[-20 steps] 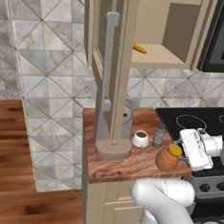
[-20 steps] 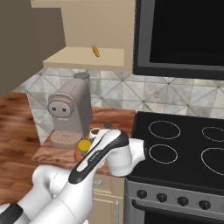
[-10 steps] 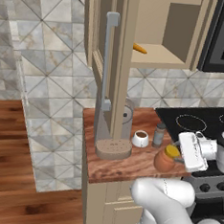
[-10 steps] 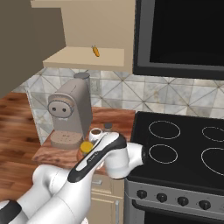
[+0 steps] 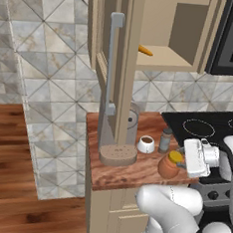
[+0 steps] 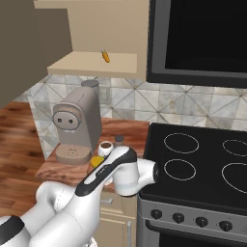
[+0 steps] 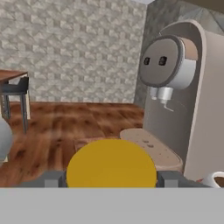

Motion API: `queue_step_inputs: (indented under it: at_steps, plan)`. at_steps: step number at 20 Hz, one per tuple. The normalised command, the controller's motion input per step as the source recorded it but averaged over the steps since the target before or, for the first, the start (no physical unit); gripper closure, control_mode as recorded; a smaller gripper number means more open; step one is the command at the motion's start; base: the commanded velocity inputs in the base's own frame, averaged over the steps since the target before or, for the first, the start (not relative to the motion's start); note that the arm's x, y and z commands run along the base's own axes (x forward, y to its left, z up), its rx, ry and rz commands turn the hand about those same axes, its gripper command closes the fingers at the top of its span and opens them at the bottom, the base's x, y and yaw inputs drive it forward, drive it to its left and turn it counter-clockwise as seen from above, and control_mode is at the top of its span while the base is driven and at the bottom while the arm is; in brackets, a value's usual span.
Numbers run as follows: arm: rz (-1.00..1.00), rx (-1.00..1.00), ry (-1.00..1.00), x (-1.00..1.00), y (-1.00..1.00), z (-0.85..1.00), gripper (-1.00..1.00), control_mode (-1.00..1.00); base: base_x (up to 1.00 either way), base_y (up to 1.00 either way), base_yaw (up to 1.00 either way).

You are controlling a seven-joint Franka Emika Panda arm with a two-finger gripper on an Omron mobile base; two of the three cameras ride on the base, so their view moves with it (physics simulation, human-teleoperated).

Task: Pick the cinnamon and honey bottle from the cabinet and place them next to the mug.

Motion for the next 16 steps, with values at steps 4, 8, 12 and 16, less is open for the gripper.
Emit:
queue_step_inputs:
  at_steps: [4, 8, 12, 16]
  plan:
    - [-0.04, 0.00, 0.01, 0.25, -0.01, -0.06, 1.00, -1.00, 0.00, 0.00, 0.00]
    - [-0.03, 0.00, 0.00, 0.17, -0.01, -0.04, 1.00, -1.00, 0.00, 0.00, 0.00]
    - [-0.01, 0.00, 0.00, 0.10, -0.01, -0.10, 1.00, -1.00, 0.00, 0.00, 0.00]
    - [-0.01, 0.00, 0.00, 0.06, 0.00, -0.12, 1.00, -1.00, 0.00, 0.00, 0.00]
